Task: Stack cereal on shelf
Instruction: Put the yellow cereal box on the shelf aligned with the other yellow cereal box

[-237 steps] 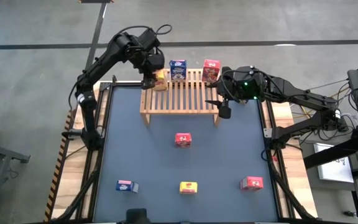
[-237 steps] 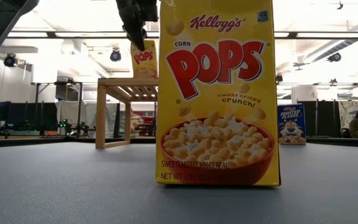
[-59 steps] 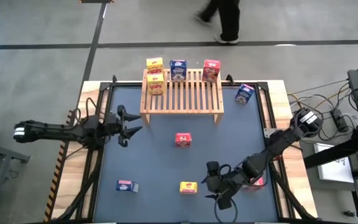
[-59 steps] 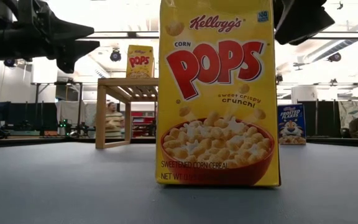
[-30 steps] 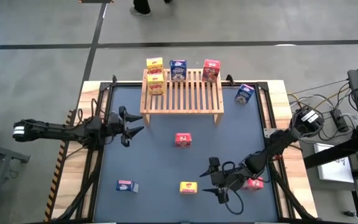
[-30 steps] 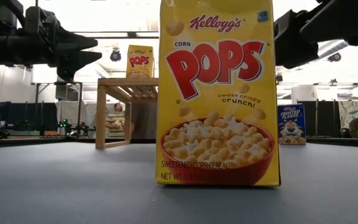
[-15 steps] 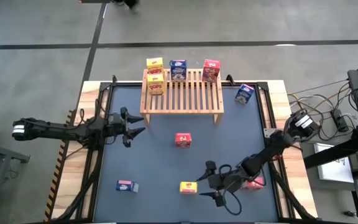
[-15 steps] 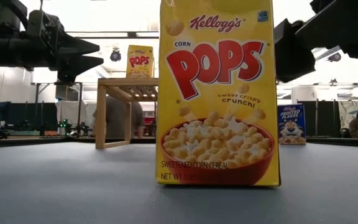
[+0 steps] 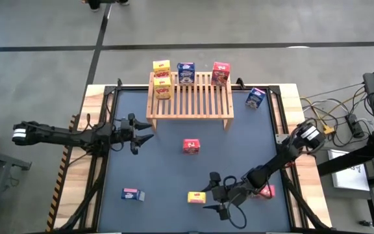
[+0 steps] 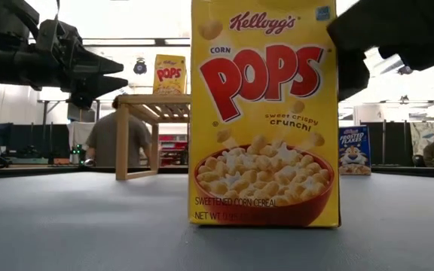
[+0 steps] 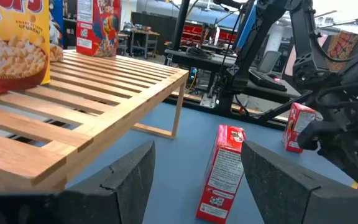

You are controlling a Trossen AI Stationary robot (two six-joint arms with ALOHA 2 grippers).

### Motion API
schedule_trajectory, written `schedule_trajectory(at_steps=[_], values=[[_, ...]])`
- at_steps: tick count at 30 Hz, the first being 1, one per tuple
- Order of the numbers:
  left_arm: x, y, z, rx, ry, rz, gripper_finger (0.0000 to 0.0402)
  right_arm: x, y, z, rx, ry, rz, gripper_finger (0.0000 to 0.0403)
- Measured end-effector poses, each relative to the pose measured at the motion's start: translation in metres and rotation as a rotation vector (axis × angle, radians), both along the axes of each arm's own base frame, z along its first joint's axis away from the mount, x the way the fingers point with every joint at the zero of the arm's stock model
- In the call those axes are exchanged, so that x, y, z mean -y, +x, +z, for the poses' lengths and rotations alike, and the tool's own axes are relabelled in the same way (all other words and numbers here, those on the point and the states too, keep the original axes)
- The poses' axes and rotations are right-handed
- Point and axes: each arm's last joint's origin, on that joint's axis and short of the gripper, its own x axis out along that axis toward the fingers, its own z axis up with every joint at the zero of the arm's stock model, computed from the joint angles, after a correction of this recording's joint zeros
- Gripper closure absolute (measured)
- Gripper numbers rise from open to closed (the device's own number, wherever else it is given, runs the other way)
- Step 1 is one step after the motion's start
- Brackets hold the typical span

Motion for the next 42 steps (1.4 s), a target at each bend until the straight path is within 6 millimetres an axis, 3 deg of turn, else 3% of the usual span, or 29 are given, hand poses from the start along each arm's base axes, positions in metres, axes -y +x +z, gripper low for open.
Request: schedule_trajectory(at_steps=[12,23,42], values=[[0.0,0.002,0.0,0.01,-0.008,-0.009,0.0178,0.012,0.015,-0.009,-0.025,0.01,-0.068,0.0106],[0.002,0.004,-0.001,0.004,-0.014,-0.057,0.0178,0.005,0.031,-0.021,-0.034,-0.052,-0.045,0.0157],[0.002,0.004,0.001,0.029,-0.035,-0.083,0.0178,-0.004,0.043,-0.001,-0.087,-0.12,-0.025,0.0227]])
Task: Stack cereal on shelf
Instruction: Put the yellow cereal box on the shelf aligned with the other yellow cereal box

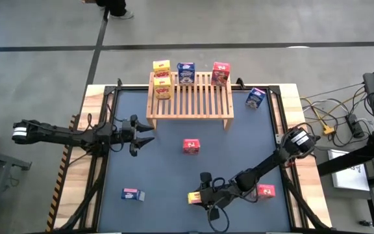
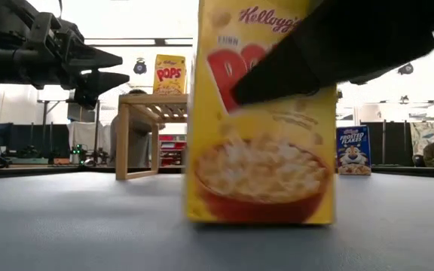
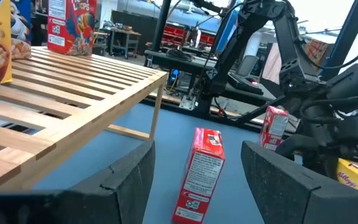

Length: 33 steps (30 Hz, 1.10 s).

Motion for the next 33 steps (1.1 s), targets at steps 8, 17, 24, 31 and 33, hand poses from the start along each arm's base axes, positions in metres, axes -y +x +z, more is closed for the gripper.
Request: schedule_trajectory(at_steps=[8,17,24,31,33], values=[[0.0,0.001,-0.002,-0.011,-0.022,0.0,0.0178,-0.005,0.008,0.015,-0.011,-0.064,0.031,0.0252],[0.0,0.001,-0.002,-0.012,-0.022,0.0,0.0178,-0.004,0.01,0.055,-0.023,-0.19,0.064,0.0261],[0.0,0.0,-0.001,-0.005,-0.016,0.002,0.0178,0.022,0.008,0.113,0.07,-0.354,-0.019,0.0261],[0.0,0.0,0.008,0.03,0.041,0.009,0.0178,0.086,0.003,0.174,0.195,-0.337,-0.114,0.0259],[-0.001,0.0,0.009,0.028,0.063,0.021,0.0178,0.108,0.002,0.187,0.222,-0.3,-0.118,0.0258]])
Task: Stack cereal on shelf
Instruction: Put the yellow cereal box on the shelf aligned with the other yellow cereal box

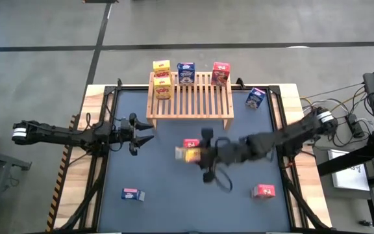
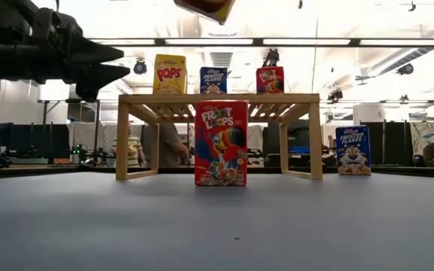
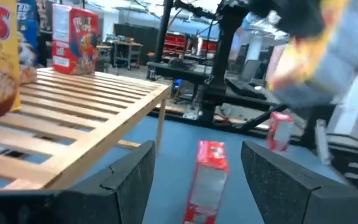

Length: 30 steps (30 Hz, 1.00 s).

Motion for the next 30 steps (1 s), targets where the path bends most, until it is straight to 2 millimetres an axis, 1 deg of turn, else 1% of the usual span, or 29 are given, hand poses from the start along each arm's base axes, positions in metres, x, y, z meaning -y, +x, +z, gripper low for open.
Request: schedule_trajectory(at_steps=[2,5,7,10,15,21,26,30], values=[[-0.001,0.0,-0.001,-0.012,0.015,0.04,0.0178,0.021,0.0,0.01,0.033,0.032,0.003,0.0259],[-0.004,-0.001,-0.006,-0.06,0.019,0.142,0.0178,0.049,0.003,0.02,0.077,0.053,-0.015,0.0262],[-0.005,-0.002,-0.008,-0.079,0.018,0.195,0.0178,0.066,0.006,0.025,0.092,0.054,-0.021,0.0262],[-0.006,-0.002,-0.008,-0.084,0.024,0.217,0.0178,0.088,0.012,0.032,0.119,0.069,-0.017,0.026],[-0.007,-0.003,-0.006,-0.072,0.03,0.246,0.0178,0.113,0.031,0.029,0.101,0.067,-0.023,0.0256],[-0.007,-0.006,-0.006,-0.087,0.063,0.253,0.0178,0.138,0.063,0.024,0.079,0.031,-0.067,0.0255],[-0.007,-0.01,-0.001,-0.056,0.095,0.28,0.0178,0.16,0.089,0.013,0.014,0.039,-0.066,0.0255],[-0.007,-0.013,0.004,-0.016,0.117,0.287,0.0178,0.178,0.105,0.01,-0.047,0.055,-0.074,0.0255]])
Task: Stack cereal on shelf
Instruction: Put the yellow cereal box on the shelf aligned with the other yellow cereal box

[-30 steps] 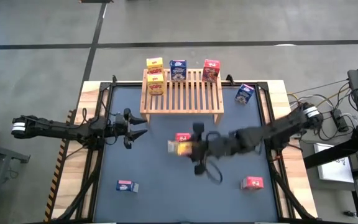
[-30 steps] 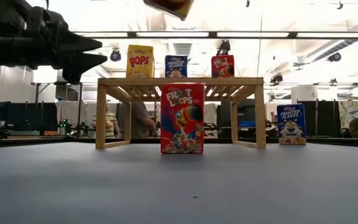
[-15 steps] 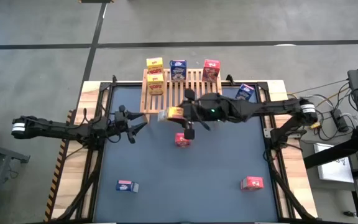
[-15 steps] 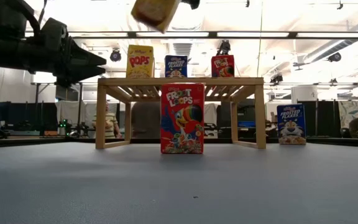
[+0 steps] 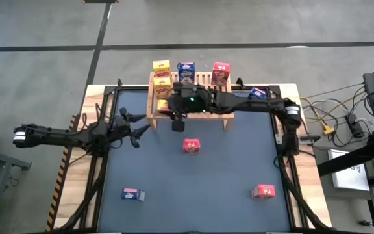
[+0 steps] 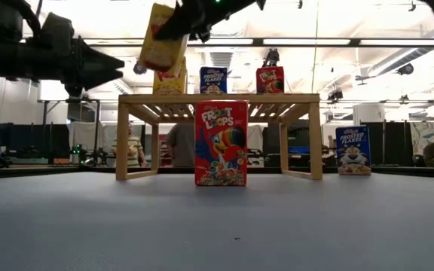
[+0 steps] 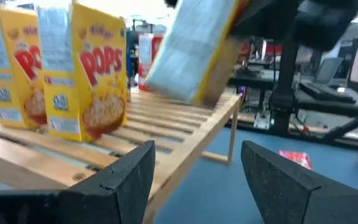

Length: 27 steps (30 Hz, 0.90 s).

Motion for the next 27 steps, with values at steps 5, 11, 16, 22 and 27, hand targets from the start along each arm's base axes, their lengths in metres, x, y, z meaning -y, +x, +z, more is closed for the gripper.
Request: schedule_trajectory(at_steps=[5,11,16,22,27], values=[[0.0,-0.004,0.004,0.03,0.017,0.002,0.0178,0.019,0.011,0.004,-0.059,0.031,0.029,0.0255],[0.0,-0.008,0.01,0.082,0.028,0.005,0.0178,0.035,0.019,0.005,-0.144,0.051,0.032,0.0255],[0.001,-0.01,0.018,0.12,0.039,0.007,0.0178,0.042,0.023,0.006,-0.173,0.053,0.043,0.0255],[0.001,-0.01,0.018,0.113,0.039,0.006,0.0178,0.046,0.027,0.004,-0.201,0.065,0.056,0.0255],[0.001,-0.009,0.017,0.1,0.038,0.005,0.0178,0.053,0.028,-0.003,-0.221,0.085,0.051,0.0255]])
